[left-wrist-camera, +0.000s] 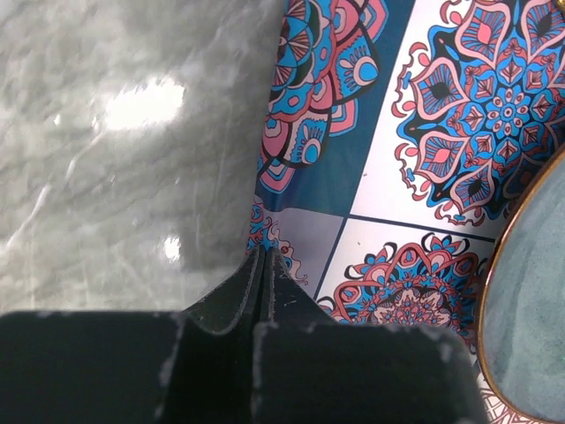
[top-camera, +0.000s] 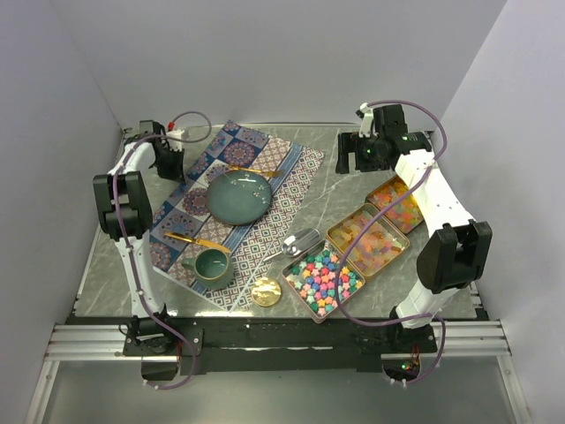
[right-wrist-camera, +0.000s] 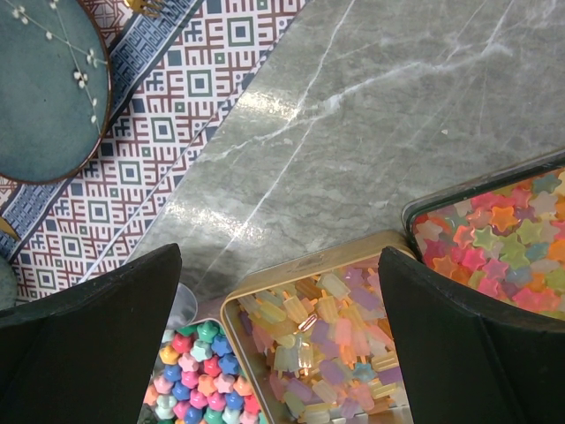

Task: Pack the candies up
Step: Move the distractor to the center of the board.

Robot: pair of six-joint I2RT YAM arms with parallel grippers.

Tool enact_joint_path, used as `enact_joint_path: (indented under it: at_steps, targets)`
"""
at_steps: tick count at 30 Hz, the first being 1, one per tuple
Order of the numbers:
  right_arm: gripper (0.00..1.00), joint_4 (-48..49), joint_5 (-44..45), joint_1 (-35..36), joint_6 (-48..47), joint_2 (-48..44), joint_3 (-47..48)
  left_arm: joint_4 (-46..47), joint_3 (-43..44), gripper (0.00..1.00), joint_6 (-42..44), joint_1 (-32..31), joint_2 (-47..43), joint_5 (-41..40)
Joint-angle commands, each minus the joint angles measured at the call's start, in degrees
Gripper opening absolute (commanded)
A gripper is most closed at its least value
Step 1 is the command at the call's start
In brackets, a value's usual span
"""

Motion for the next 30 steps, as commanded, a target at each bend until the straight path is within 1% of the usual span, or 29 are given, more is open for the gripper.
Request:
enact_joint_path:
  at_steps: [1,6,15,18,20,26,30]
  targets:
    - [1.00,1.18,-0.38,-0.11,-0.84,-2.34,0.28,-1.77,-5.90,0.01,0.04,4.72,-5.97,-3.67]
    - [1.00,1.00,-0.65,-0.20,-0.84,-2.25,0.46,-2.03,-8.99,0.01,0.83,9.55,-9.48,-4.29]
    - [1.00,1.09,-1.35,0.24,-0.75,-2.86,-0.42,-2.12,-13.56,0.01,2.76,14.21,-13.87,-5.51]
    - [1.00,1.00,-1.61,0.24,-0.75,-3.22,-0.86,-1.59,-13.92,0.01,4.33,15.97,-14.59,-6.65]
    - [1.00,1.09,-1.96,0.24,-0.84,-3.48,-1.12,-0.45,-13.66,0.01,5.13,16.68,-14.59,-8.93]
    - [1.00,0.92,-2.14,0.41,-0.84,-4.01,-1.65,-0.53,-7.78,0.01,6.19,19.76,-12.57,-11.23]
    - [1.00,1.62,0.75,0.41,-0.84,-4.62,-2.53,-0.45,-4.62,0.01,7.95,21.08,-11.07,-13.34]
